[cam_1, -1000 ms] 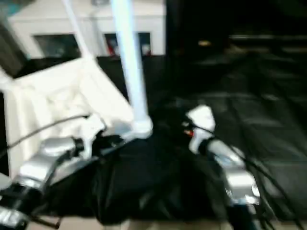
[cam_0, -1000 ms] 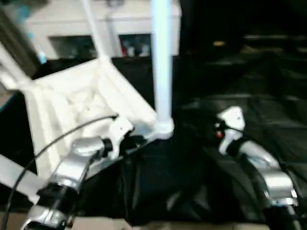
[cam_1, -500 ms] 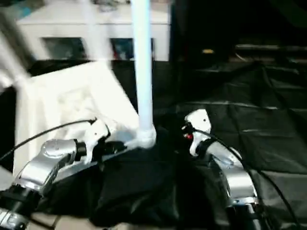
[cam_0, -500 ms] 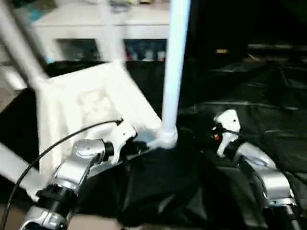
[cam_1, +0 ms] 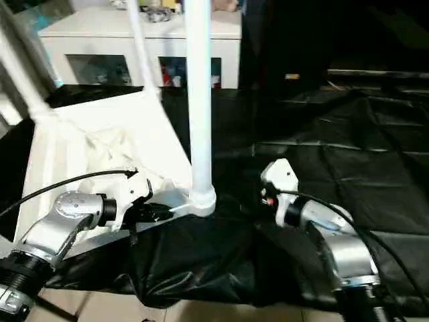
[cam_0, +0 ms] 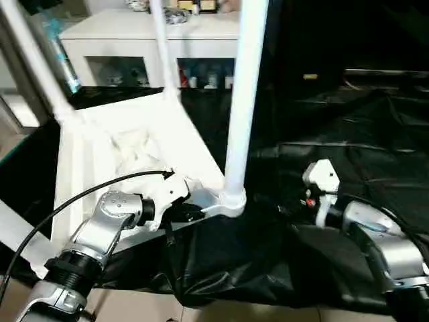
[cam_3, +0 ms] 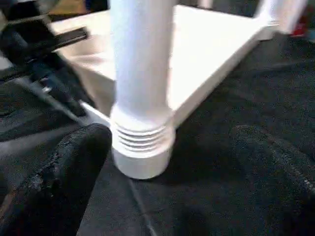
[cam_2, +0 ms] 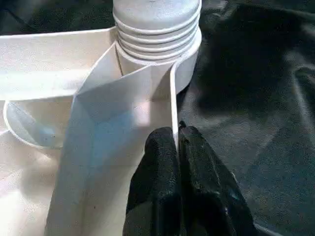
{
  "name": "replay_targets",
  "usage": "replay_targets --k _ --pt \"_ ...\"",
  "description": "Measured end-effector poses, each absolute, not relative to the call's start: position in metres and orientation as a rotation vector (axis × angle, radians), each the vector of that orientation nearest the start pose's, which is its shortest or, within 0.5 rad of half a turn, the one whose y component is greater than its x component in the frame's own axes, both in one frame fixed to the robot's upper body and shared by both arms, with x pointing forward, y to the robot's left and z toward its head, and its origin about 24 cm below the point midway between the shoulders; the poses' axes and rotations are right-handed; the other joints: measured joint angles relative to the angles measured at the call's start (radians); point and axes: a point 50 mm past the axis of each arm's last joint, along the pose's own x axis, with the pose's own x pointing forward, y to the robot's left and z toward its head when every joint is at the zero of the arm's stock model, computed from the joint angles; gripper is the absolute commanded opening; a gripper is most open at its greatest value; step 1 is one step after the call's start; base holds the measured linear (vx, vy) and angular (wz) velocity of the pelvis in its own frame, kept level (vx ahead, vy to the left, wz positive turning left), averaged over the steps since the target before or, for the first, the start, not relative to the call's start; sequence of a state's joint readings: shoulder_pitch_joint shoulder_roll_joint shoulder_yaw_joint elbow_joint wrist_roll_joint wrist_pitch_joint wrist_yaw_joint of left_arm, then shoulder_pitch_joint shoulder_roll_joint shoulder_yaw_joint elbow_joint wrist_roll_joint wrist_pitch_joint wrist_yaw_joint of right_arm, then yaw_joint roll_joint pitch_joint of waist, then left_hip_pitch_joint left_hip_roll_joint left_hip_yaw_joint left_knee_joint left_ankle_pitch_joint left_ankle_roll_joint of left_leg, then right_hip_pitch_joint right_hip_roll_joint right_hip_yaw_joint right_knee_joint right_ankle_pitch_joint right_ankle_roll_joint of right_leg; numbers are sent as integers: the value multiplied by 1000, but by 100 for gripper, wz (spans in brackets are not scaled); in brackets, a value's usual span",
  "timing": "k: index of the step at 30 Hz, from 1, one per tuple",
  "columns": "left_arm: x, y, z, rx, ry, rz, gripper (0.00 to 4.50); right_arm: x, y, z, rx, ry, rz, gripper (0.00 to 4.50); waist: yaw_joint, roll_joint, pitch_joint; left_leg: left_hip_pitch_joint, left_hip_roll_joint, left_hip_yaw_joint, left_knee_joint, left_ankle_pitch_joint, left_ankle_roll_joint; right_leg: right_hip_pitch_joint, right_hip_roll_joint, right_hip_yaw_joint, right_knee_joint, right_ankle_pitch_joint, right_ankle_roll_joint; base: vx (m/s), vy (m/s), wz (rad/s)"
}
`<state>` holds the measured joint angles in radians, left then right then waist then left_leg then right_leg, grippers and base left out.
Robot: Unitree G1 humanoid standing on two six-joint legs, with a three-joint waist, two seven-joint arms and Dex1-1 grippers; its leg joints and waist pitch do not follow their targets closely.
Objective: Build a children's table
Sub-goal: Rotate leg to tighten
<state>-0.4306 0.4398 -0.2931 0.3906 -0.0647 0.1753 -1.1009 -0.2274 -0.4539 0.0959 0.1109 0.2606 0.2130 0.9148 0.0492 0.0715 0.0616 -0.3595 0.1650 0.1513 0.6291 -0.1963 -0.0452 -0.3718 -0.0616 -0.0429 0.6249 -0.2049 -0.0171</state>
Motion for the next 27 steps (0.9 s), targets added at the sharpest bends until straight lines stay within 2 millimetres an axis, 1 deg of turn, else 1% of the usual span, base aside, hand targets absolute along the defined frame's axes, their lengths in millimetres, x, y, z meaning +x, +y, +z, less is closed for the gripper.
replay_targets --k 3,5,7,11,14,17,19,21,22,23,25,27 --pt "292 143 42 350 445 -1287 0 274 -166 60 -198 217 995 447 14 1 0 0 0 1 -5 0 0 -1 0 0 0 3 -4 0 0 0" --pt "291 139 42 355 435 -1320 0 276 -163 59 -240 213 1001 447 21 2 -1 -3 2 3 -7 0 0 -2 0 0 1 3 -5 0 0 0" --pt "291 135 43 360 425 -1336 0 276 -159 57 -264 215 1024 447 30 2 -1 -6 7 8 -7 1 1 -4 1 0 2 2 -3 0 0 0" --pt "292 128 46 358 411 -1370 0 277 -152 54 -293 227 1057 447 42 2 -2 -15 8 9 -7 1 1 -12 0 -1 2 1 -2 0 0 0" --pt "291 127 47 362 407 -1384 0 278 -151 52 -284 235 1064 447 43 2 -2 -17 8 10 -7 1 2 -13 0 -1 1 1 -2 0 0 0" --pt "292 127 47 375 404 -1395 0 282 -147 54 -284 223 1079 447 42 2 -1 -17 8 10 -7 2 3 -13 0 -1 1 1 -2 0 0 0" --pt "292 125 47 379 404 -1399 0 285 -145 55 -285 217 1087 421 41 1 -1 -17 8 11 -7 3 4 -13 0 0 2 1 -2 0 0 0" --pt "293 125 47 380 406 -1401 0 285 -145 54 -279 222 1093 421 40 0 -1 -17 9 13 -7 4 5 -13 0 0 2 1 -2 0 0 0" --pt "293 126 47 381 406 -1402 0 284 -144 53 -269 225 1100 408 39 0 -1 -16 9 14 -7 4 5 -13 0 1 2 1 -2 0 0 0" --pt "293 126 47 382 405 -1404 0 284 -144 52 -266 227 1102 408 39 0 -1 -16 9 15 -7 4 5 -13 0 1 2 1 -2 0 0 0" --pt "293 126 47 382 404 -1405 0 284 -144 51 -264 231 1106 384 39 0 -1 -16 9 15 -7 4 5 -13 0 1 2 1 -2 0 0 0" --pt "293 126 47 383 404 -1406 0 284 -143 51 -264 235 1120 373 39 0 -1 -16 9 15 -7 4 5 -13 0 1 1 1 -2 0 0 0"
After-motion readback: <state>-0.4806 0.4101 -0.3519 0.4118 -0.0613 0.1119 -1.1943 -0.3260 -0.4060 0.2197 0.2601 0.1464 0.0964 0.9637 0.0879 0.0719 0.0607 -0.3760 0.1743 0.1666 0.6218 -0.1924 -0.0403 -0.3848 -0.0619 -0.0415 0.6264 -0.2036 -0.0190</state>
